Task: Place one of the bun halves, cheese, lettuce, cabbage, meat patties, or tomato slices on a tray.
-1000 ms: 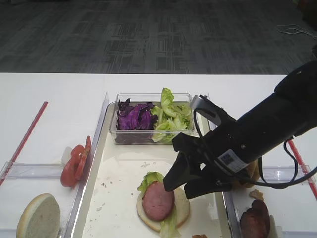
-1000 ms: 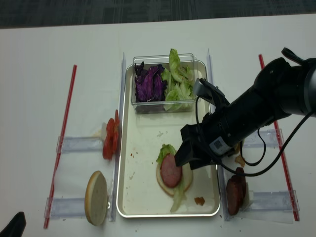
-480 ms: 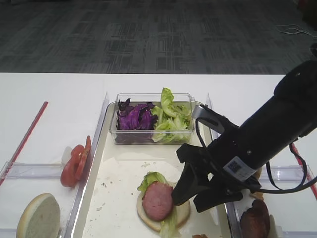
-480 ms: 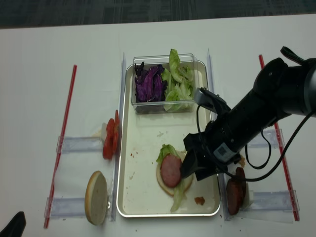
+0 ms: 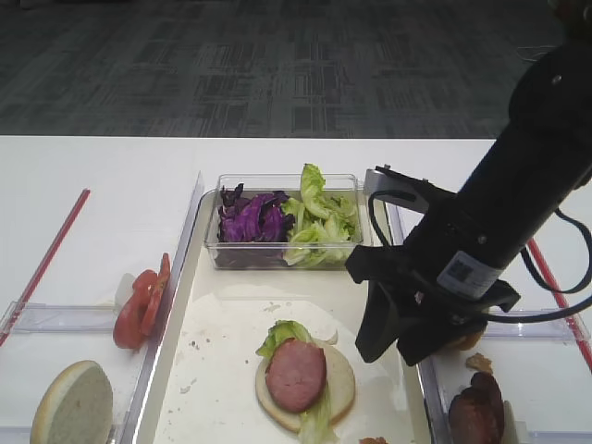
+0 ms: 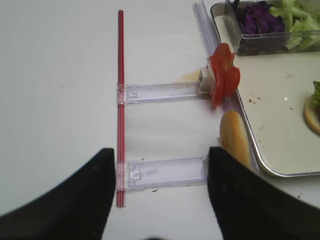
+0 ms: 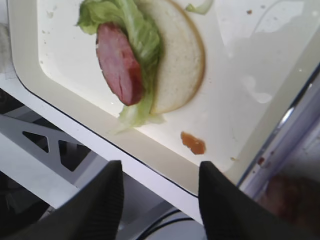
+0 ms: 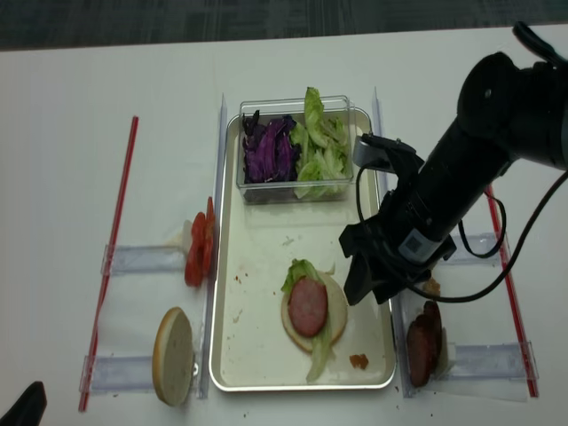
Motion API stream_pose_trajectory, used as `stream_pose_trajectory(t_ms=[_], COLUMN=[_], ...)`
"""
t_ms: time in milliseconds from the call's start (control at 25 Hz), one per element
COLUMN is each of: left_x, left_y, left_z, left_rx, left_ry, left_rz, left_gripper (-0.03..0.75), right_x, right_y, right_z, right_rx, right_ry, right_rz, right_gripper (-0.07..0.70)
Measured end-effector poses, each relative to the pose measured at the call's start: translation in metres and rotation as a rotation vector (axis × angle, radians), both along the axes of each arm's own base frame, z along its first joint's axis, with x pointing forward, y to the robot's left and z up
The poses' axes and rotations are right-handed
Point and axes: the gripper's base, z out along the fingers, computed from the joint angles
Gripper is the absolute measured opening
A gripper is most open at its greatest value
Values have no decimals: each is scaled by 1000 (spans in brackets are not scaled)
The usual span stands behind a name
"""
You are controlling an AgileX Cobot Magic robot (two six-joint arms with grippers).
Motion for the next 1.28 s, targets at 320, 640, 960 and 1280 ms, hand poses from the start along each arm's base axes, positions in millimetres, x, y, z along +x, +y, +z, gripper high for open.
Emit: stream_pose_trajectory(t_ms=[320, 640, 960, 1280], left_x=[0, 0, 0, 0], left_y=[0, 0, 0, 0], left_z=[0, 0, 0, 0], left_rx=[0, 0, 0, 0], left_ry=[0, 0, 0, 0], left_rz=[0, 0, 0, 0], left_gripper=[391, 391, 391, 391], right_x=[10, 28, 41, 41], right_y=[-5, -12, -19, -19], right_z=[20, 40, 55, 55], right_rx=[-111, -264, -370, -375], right_ry=[19, -43, -115, -112], right_rz=[37, -38, -104, -110], right_gripper=[363, 362, 362, 358])
